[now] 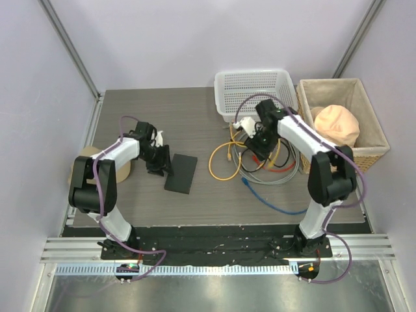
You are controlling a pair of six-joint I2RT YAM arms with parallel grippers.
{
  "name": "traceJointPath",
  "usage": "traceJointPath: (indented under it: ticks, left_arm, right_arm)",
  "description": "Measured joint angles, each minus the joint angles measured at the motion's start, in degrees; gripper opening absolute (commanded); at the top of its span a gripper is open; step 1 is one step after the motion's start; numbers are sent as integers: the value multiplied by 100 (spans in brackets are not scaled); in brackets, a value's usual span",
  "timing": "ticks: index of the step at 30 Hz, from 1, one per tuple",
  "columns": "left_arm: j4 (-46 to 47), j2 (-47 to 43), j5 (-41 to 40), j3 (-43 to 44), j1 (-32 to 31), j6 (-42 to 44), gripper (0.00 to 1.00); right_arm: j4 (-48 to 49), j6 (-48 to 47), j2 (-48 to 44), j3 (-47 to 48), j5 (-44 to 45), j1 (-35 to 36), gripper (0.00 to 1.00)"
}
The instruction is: Pull the plug from the switch port
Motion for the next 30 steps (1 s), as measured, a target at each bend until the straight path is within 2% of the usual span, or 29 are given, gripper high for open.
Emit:
traceJointPath:
  ticks: [1,2,3,4,6,8,15,19,21,23,26,30]
  left_arm:
    - [-7,-57,-74,9,7,31,54]
    - [-28,-107,-129,39,7,63,62]
    - [-66,-164,-186,92,7,109,73]
    - [-107,-216,-227,162,7,164,77]
    - [-234,-330,-297,385,7,258,84]
    - [-339,-439,-348,673,7,332,99]
    - [-643,-579,-389,2170,-24,798,100]
    - [-763,-577,-551,3499,-151,1263,100]
    - [-719,-595,-702,4120,-214,1408,100]
    - [-658,-678,-949,4463,-269,1467,100]
    - [-476,-1069,-1368,4138,-271,1467,100]
    - [-361,-1799,-1978,2828,-210,1497,100]
  right_arm:
    - [-39,-9,-205,20,24,-96,73]
    - [-101,33,-404,68,22,-168,77]
    - [-166,101,-590,153,-13,-197,81]
    - [-179,186,-761,258,-66,-197,85]
    - [-179,492,-990,542,-170,-151,86]
    - [-55,896,-1141,975,-223,-114,88]
    - [208,1906,-831,2396,433,-68,93]
    - [-83,2404,264,4424,815,-44,95]
    - [-313,2671,1023,5796,1021,-20,96]
    - [-352,2857,1419,6522,1176,4,96]
    - [-289,3147,1283,6258,1386,66,96]
    - [-308,3180,1023,5672,1832,199,98]
